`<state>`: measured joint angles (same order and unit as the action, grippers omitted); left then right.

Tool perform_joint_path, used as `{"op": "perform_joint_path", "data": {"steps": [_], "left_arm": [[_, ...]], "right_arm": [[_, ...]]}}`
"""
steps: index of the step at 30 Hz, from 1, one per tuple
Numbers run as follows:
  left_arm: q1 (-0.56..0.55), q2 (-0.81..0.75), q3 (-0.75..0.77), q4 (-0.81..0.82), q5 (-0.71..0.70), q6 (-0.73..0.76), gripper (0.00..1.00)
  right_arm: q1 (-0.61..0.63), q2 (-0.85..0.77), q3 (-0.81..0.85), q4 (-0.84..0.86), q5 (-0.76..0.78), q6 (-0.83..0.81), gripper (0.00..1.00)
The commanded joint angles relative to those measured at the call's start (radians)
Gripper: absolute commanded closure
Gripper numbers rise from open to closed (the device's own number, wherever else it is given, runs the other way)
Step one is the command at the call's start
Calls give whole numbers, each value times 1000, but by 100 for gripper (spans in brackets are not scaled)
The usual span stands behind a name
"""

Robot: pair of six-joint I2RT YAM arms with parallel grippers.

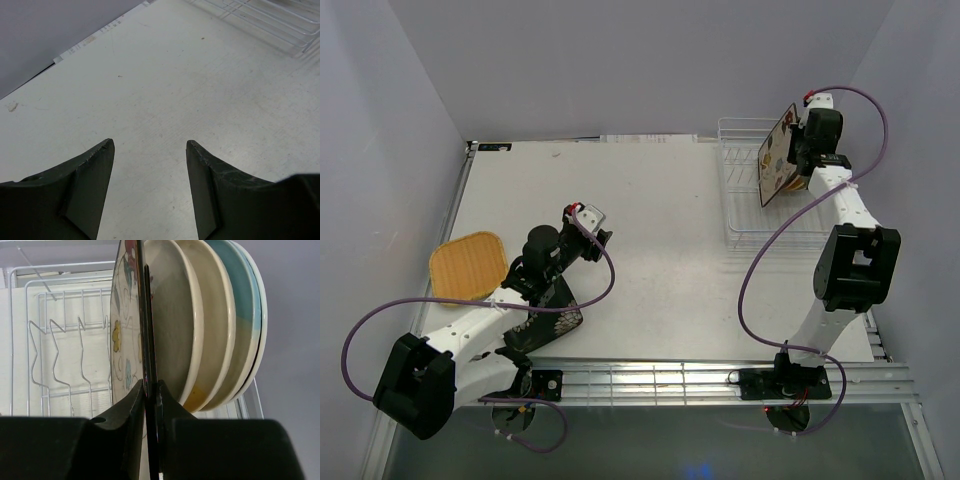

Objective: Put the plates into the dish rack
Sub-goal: Insert the plate into the dish rack.

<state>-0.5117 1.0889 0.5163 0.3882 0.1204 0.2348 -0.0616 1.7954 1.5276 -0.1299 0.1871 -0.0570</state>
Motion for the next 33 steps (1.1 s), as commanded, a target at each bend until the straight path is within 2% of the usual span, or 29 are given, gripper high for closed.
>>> {"op": "perform_joint_path", "data": {"steps": [1, 9, 15, 18, 33], "left_arm": [[6, -4, 4, -5, 12, -3, 31], [6, -4, 2, -5, 12, -2, 30], [6, -6, 4, -5, 15, -5, 30], [6, -11, 2, -5, 15, -5, 30], [6, -14, 7, -11, 13, -6, 30]], "right_arm": [[-14, 19, 65, 200, 22, 39, 92], [-15, 81, 115, 188, -28, 29, 92], [-15, 70, 106, 182, -37, 43, 86], [-15, 53, 95, 182, -35, 43, 92], [-15, -11, 48, 159, -70, 43, 91]]}}
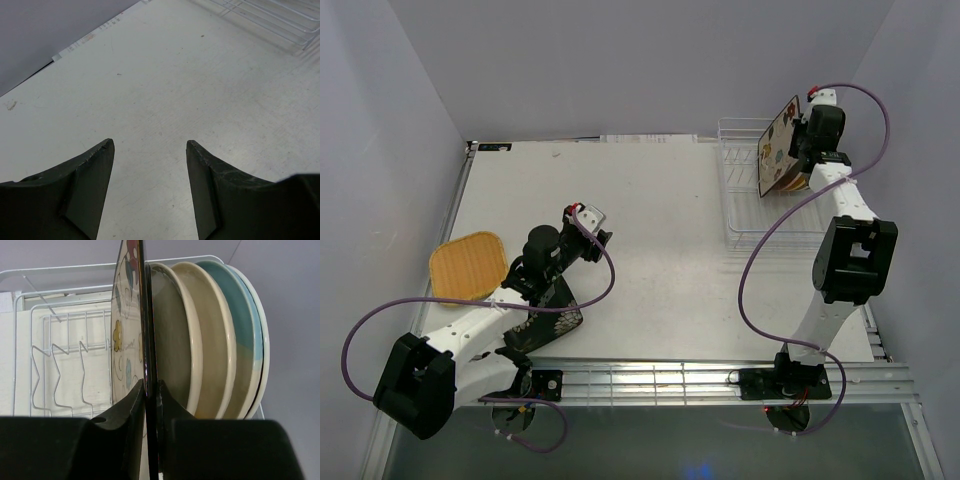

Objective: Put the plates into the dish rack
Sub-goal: Insert the plate into the dish rack.

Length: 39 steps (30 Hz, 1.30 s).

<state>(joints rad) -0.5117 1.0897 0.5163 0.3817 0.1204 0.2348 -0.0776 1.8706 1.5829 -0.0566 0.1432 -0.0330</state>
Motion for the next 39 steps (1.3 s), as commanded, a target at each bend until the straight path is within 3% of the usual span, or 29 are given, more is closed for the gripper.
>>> {"op": "perform_joint_path", "data": {"steps": [1, 13, 16, 18, 27, 34, 39], "left_arm": [[4, -14, 7, -4, 13, -8, 30], [6, -13, 7, -9, 8, -6, 30], [6, -16, 5, -10, 15, -3, 30], [6, -14, 8, -9, 13, -3, 30], [6, -19, 8, -14, 16, 0, 30], [4, -22, 8, -17, 18, 0, 30], [6, -25, 8, -18, 16, 1, 30]], "right_arm": [[2, -90, -9, 83, -28, 19, 91], [2, -91, 9, 41, -36, 24, 88], [2, -74, 12, 26, -36, 25, 80], [2, -71, 6, 31, -31, 47, 65], [4, -93, 0, 12, 35, 68, 55], [6, -168, -20, -34, 124, 127, 24], [16, -214, -20, -69, 153, 140, 20]]}}
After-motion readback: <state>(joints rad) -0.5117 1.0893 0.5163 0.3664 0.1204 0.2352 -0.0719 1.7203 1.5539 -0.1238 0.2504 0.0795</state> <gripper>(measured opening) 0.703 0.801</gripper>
